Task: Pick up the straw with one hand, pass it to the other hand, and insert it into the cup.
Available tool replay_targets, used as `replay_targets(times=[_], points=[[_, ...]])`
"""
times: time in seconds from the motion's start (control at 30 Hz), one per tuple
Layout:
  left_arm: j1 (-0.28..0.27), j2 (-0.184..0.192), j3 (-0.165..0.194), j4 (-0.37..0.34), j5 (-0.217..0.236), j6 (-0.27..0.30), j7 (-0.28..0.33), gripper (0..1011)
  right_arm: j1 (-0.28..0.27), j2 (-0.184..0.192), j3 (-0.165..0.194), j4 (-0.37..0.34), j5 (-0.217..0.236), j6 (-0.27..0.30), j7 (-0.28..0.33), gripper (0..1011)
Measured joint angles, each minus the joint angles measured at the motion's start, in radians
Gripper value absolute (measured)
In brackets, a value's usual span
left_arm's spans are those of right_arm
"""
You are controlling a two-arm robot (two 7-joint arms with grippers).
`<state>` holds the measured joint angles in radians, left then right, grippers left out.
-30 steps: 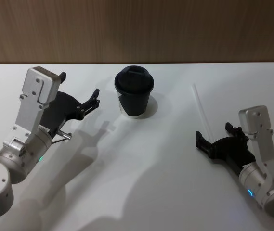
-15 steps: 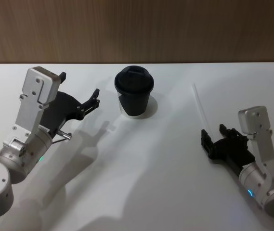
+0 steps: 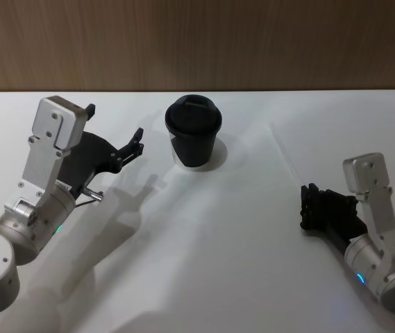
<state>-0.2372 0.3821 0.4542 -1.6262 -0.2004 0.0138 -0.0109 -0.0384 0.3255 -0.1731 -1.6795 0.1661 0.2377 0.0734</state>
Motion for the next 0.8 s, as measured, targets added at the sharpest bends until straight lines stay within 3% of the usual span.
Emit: replay_targets(times=[0.27,0.57,0.8], points=[[0.000,0.000,0.000,0.000,0.000,0.000,0.000,1000,0.000,0.000,0.000,0.000,-0.001,0.000,0.000,13],[0.000,0.000,0.000,0.000,0.000,0.000,0.000,1000,-0.001,-0.001,0.001,0.001,-0.003,-0.002,0.000,0],[0.000,0.000,0.000,0.000,0.000,0.000,0.000,1000,-0.001,-0.003,0.006,0.003,-0.015,-0.037,-0.006,0]])
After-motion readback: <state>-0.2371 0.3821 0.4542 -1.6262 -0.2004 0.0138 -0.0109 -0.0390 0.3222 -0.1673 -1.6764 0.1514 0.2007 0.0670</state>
